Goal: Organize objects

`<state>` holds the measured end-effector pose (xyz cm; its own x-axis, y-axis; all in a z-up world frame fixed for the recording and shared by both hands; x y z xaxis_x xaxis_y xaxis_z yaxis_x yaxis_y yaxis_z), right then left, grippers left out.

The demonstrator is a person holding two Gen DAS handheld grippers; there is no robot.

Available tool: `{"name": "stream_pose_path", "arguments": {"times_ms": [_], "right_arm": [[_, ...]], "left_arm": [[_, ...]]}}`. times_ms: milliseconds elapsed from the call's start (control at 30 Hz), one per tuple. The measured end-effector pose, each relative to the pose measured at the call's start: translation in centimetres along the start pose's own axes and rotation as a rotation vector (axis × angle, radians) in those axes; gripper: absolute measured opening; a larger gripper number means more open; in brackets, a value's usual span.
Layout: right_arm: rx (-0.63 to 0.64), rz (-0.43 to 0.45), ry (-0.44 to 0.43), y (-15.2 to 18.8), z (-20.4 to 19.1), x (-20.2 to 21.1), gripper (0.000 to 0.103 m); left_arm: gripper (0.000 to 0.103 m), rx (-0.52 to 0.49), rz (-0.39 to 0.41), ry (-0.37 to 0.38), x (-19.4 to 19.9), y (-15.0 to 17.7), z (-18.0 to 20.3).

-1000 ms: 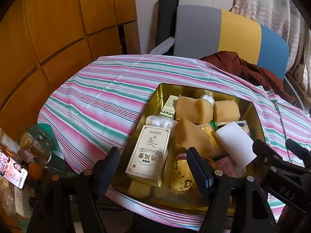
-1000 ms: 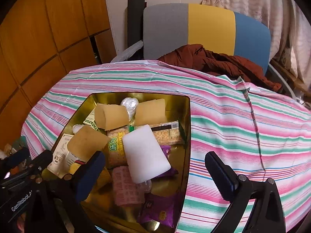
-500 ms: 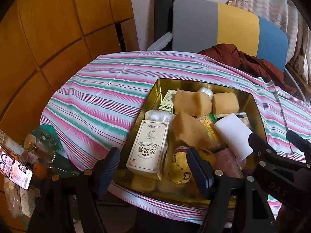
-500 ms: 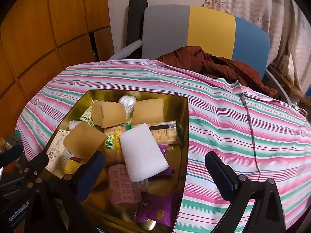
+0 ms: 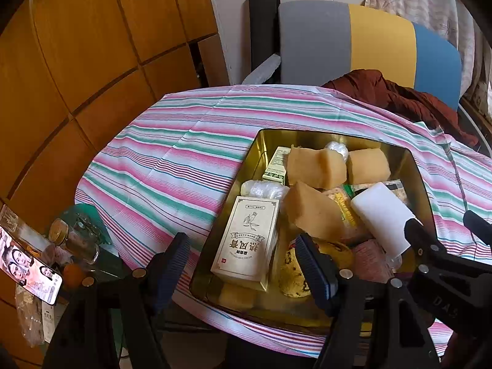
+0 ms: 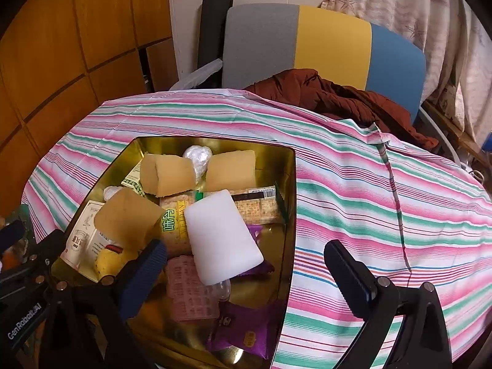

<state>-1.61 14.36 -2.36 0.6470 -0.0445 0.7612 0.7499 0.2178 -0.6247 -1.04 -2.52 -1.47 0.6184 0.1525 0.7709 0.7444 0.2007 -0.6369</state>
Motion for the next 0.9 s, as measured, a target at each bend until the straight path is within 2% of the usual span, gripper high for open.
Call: {"name": "stream_pose_path", "arguments": {"times_ms": [633, 700, 900], "right_arm": [[-0.033, -0.018, -0.010, 0.14, 0.36, -0.57, 0.103], [-0.034, -0.019, -0.010, 0.17, 0.37, -0.57, 0.103], [-0.035, -0.017, -0.013, 0.18, 0.35, -0.63, 0.103]], "left_arm": [[0.070, -0.008, 0.021, 0.041, 0.41, -0.19, 0.39], [0.061, -0.009, 0.022, 0.049, 0.49, -0.16, 0.51], [0.059, 0.001, 0.039, 0.030, 0.46, -0.18, 0.40]]}}
Point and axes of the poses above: each gripper's, at about its wrist camera, not at the fingertips, and x roughly against the way its jaws point, z to its right, y to its underside, the point moved 4 cm from there along -x, roughly the way its jaws point, and after that the axes turned 15 degrees about x, right-handed, at the moved point
